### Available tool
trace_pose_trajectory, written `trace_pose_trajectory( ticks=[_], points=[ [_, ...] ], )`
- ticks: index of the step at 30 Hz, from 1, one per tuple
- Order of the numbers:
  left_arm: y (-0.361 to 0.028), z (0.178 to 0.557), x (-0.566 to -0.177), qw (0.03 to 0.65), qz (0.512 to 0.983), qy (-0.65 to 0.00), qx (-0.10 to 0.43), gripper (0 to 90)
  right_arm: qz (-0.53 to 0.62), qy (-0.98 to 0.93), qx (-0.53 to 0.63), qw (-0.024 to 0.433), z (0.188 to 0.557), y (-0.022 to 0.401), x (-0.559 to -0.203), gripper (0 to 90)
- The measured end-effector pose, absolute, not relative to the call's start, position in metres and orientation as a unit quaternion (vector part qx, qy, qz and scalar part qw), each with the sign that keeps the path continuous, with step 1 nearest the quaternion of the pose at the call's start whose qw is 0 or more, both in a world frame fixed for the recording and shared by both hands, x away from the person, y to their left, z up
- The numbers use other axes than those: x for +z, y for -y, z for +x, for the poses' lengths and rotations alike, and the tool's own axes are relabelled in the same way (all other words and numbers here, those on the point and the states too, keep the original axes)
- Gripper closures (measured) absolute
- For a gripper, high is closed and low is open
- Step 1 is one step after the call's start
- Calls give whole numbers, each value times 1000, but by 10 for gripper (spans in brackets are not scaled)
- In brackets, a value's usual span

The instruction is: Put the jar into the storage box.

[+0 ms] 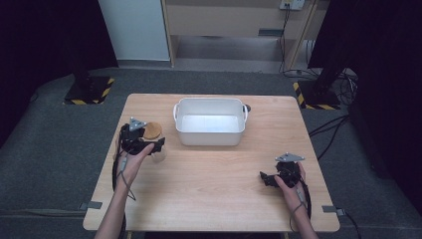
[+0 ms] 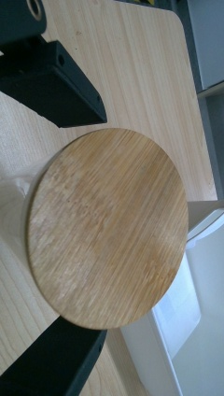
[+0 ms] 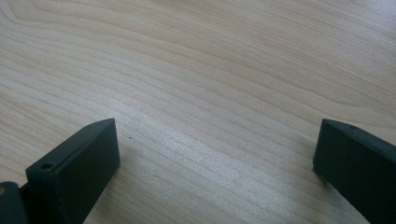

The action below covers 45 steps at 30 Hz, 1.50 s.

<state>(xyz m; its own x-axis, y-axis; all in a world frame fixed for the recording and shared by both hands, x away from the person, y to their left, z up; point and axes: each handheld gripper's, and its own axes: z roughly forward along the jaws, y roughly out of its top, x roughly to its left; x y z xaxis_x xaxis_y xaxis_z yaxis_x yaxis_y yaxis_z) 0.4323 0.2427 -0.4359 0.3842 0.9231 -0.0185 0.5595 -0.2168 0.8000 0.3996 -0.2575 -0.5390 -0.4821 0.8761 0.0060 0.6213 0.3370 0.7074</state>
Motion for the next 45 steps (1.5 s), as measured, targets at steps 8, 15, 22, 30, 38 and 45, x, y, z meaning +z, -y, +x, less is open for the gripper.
trace_pose_trajectory(
  ticks=[8,15,22,30,38,45],
  points=[
    [-242,434,-436,377,740,-500,245,64,471,-795,331,192,400,257,-539,7],
    [-242,433,-435,380,739,-498,248,101,471,-795,331,192,400,257,-539,7],
    [-241,433,-435,382,741,-493,250,160,471,-795,331,192,400,257,-539,7],
    [-241,433,-436,378,740,-496,252,215,471,-795,331,192,400,257,-539,7],
    [-242,433,-436,379,739,-496,253,242,471,-795,331,192,400,257,-539,7],
    [-242,433,-436,379,740,-495,254,244,471,-795,331,193,400,257,-539,7]
  ],
)
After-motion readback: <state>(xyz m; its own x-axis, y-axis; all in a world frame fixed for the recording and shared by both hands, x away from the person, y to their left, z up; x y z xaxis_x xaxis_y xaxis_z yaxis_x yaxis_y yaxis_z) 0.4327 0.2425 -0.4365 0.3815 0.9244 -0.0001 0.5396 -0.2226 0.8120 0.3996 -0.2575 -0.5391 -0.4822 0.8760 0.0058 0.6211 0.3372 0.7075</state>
